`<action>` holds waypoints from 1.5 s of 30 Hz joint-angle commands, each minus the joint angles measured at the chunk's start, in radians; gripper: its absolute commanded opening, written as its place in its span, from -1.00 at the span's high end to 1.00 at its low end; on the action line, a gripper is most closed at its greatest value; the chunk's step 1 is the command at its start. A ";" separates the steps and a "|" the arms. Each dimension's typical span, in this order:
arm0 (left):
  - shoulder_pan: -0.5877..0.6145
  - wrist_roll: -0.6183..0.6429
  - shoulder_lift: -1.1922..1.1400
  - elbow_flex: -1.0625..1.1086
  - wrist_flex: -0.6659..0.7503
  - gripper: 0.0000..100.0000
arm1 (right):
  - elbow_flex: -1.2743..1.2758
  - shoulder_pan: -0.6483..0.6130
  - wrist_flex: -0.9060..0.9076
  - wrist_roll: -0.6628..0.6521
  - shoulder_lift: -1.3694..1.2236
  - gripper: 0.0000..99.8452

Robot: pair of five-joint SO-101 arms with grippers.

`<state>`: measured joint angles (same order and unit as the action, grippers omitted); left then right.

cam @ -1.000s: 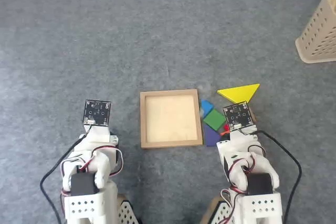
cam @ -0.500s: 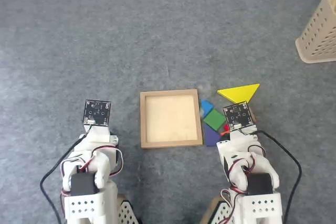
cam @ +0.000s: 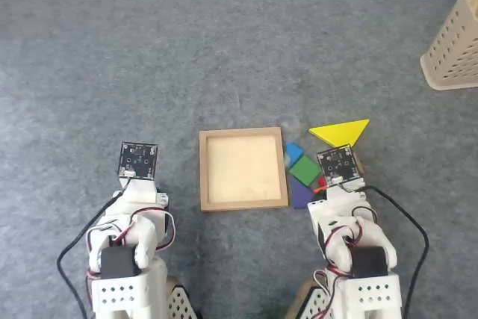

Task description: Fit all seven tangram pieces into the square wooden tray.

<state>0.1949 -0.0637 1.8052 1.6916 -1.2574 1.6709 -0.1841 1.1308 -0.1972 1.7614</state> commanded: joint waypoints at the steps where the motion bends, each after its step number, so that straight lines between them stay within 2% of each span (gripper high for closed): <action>1: -0.002 -0.005 0.018 -0.007 -0.006 0.98 | 0.015 -0.079 0.002 -0.015 -0.016 0.98; 10: 0.000 -0.005 0.018 -0.007 -0.006 0.98 | 0.011 -0.223 -0.007 -0.020 -0.007 0.98; 12: 0.000 -0.005 0.018 -0.007 -0.006 0.98 | -0.032 -0.143 -0.002 -0.092 -0.005 0.98; 15: 0.000 -0.005 0.018 -0.007 -0.006 0.98 | -0.150 0.136 0.022 -0.350 -0.005 0.98; 16: 0.000 -0.005 0.018 -0.007 -0.006 0.98 | -0.206 0.223 0.024 -0.385 -0.012 0.98; 18: 0.000 -0.005 0.018 -0.007 -0.006 0.98 | -0.322 0.344 0.012 -0.319 -0.021 0.98; 20: 0.000 -0.005 0.018 -0.007 -0.006 0.98 | -0.436 0.395 0.019 -0.278 -0.059 0.98; 24: 0.000 -0.005 0.018 -0.007 -0.006 0.98 | -0.615 0.343 0.035 -0.290 -0.371 0.92; 29: 0.000 -0.005 0.018 -0.007 -0.006 0.98 | -0.841 0.228 0.079 -0.292 -0.969 0.49; 31: 0.000 -0.005 0.018 -0.007 -0.006 0.98 | -0.918 0.160 0.122 -0.284 -1.168 0.40; 33: 0.000 -0.005 0.018 -0.007 -0.006 0.98 | -0.962 0.085 0.137 -0.236 -1.316 0.40; 37: 0.000 -0.005 0.018 -0.007 -0.006 0.98 | -0.994 -0.013 0.133 -0.081 -1.478 0.40; 41: 0.000 -0.005 0.018 -0.007 -0.006 0.98 | -0.991 -0.071 0.131 -0.069 -1.523 0.40; 45: 0.000 -0.005 0.018 -0.007 -0.006 0.98 | -0.987 -0.068 0.077 -0.069 -1.535 0.40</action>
<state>0.1949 -0.0637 1.8052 1.6916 -1.2574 0.7350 -0.2455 1.2428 -0.2831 0.2179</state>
